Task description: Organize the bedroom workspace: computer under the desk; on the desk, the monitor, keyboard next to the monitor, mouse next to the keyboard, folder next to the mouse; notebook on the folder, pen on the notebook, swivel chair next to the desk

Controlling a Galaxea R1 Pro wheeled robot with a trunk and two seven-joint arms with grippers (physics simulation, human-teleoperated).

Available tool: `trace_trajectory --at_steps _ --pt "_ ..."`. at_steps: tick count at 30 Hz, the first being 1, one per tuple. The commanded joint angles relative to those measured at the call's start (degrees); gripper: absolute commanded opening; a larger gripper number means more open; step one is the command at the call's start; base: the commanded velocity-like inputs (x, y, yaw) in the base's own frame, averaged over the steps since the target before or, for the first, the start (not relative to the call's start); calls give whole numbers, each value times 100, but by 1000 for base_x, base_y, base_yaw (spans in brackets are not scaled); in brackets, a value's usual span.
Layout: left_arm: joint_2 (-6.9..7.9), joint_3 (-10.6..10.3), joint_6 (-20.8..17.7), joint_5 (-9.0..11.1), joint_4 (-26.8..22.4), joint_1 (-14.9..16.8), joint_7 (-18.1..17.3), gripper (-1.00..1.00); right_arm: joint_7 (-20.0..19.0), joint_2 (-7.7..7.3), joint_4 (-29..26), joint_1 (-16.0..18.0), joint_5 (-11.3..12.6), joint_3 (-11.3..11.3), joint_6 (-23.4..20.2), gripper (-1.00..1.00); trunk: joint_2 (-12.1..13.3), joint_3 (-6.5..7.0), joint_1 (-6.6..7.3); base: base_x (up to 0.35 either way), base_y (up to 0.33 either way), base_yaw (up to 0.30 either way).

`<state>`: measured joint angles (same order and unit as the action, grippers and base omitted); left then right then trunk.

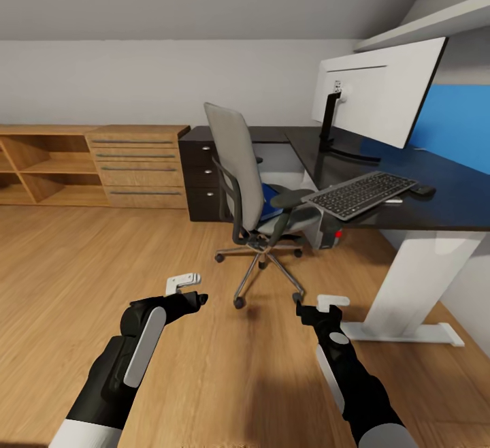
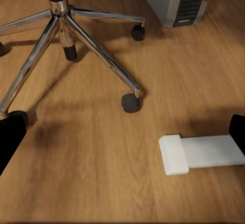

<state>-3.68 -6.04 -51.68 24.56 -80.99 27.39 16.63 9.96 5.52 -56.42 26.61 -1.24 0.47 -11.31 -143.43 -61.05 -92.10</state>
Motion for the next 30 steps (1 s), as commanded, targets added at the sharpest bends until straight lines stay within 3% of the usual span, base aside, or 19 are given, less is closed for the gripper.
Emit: trace_trajectory --at_steps 1,15,30 --pt "-2 -3 -14 60 -7 3 57 100 23 1 -9 2 -14 5 -38 100 -4 -19 -1 0 0 0" --pt "-5 -3 -15 58 -32 3 59 100 23 1 -9 -4 -10 5 -38 100 -23 -212 -37 0 0 0" --pt "6 -3 -49 60 -66 3 68 100 10 -13 -3 -7 -15 7 -16 100 -23 -200 -37 0 0 0"
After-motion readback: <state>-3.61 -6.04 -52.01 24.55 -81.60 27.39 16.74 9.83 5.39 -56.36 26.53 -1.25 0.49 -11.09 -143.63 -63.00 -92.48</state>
